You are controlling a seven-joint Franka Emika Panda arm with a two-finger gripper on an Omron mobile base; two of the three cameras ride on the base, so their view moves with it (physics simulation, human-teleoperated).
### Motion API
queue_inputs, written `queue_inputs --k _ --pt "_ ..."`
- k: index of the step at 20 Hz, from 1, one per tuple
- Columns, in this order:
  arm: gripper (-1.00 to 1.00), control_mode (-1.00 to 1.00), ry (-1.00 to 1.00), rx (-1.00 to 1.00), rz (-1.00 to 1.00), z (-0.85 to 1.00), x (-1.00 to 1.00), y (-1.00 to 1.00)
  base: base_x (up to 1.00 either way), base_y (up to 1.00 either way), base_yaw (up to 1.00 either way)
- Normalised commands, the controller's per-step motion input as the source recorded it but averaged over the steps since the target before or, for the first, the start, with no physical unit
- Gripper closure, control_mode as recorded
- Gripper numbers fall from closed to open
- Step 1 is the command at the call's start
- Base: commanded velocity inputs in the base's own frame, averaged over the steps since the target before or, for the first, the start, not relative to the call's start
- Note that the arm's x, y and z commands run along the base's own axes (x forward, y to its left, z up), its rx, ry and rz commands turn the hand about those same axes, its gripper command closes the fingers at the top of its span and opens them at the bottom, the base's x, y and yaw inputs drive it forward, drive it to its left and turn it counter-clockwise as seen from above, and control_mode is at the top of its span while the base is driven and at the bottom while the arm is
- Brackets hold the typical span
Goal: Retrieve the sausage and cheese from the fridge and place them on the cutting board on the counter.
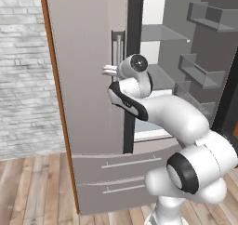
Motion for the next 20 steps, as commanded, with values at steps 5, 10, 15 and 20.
queue_inputs --k 5,10,15,20 --pt "1.00 -1.00 0.00 0.00 0.00 0.02 -0.70 0.32 0.00 0.00 0.00" --pt "1.00 -1.00 0.00 0.00 0.00 0.00 -0.72 0.44 0.00 0.00 0.00" --pt "1.00 -1.00 0.02 0.00 0.00 0.00 -0.52 0.47 0.00 0.00 0.00" --pt "1.00 -1.00 0.14 0.01 -0.02 0.00 -0.28 0.08 0.00 0.00 0.00"
